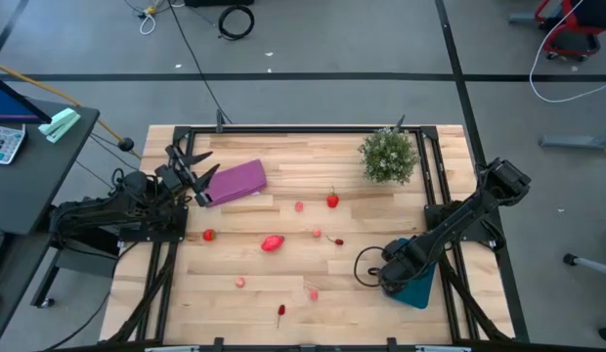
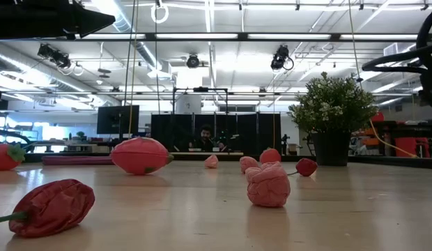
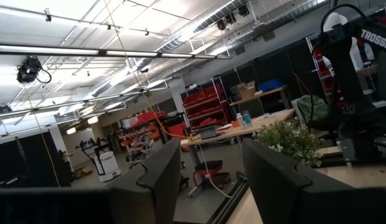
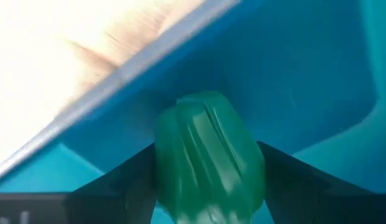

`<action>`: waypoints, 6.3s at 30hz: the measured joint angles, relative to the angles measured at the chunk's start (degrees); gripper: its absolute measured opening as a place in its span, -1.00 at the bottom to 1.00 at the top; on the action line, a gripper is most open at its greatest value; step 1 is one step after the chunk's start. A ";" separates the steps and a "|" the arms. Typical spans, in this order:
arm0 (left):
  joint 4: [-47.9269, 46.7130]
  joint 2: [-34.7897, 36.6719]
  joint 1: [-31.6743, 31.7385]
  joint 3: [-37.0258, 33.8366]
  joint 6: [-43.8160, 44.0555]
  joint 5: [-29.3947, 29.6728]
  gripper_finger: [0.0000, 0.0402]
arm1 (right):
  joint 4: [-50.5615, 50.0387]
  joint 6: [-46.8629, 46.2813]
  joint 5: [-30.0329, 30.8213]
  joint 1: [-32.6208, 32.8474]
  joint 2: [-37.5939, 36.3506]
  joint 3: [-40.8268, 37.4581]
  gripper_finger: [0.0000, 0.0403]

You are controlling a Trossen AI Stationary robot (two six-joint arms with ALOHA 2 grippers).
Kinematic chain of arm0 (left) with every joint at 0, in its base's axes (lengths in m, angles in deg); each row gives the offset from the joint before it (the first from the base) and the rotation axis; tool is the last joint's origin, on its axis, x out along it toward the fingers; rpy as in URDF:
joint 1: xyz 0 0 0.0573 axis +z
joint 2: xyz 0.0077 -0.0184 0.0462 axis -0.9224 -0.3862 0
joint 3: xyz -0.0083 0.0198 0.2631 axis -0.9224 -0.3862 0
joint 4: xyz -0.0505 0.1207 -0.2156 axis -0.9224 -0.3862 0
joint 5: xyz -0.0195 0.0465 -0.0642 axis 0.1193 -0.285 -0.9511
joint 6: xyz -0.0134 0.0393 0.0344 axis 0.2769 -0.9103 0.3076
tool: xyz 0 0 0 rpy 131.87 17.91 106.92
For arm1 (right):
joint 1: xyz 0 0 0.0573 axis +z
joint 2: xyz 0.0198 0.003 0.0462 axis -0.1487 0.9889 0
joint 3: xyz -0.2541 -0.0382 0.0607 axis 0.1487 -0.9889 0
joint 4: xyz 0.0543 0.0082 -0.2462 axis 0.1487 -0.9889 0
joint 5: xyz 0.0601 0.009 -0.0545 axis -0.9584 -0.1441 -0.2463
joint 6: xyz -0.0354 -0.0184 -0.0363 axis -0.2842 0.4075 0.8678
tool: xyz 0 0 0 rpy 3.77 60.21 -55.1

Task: Pick and placing Produce into tupperware
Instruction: Put the green bell pepper into the blue bin, then put the red dragon fruit into the blue bin

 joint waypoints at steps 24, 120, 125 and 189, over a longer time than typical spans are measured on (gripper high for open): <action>0.03 0.00 -0.02 0.00 -0.04 0.00 -0.12 | -0.05 0.63 -1.34 0.00 0.00 2.40 0.32; -25.18 -24.28 -0.05 30.40 20.48 -7.30 -0.11 | 10.18 51.28 39.50 -29.71 2.62 21.98 0.24; -44.58 -31.67 0.29 41.66 27.92 -7.15 -0.11 | 12.92 56.28 39.28 -29.75 3.00 21.98 0.24; -49.87 -87.66 -18.82 48.57 56.59 -16.91 0.38 | 13.03 57.72 38.50 -29.50 2.91 21.98 0.24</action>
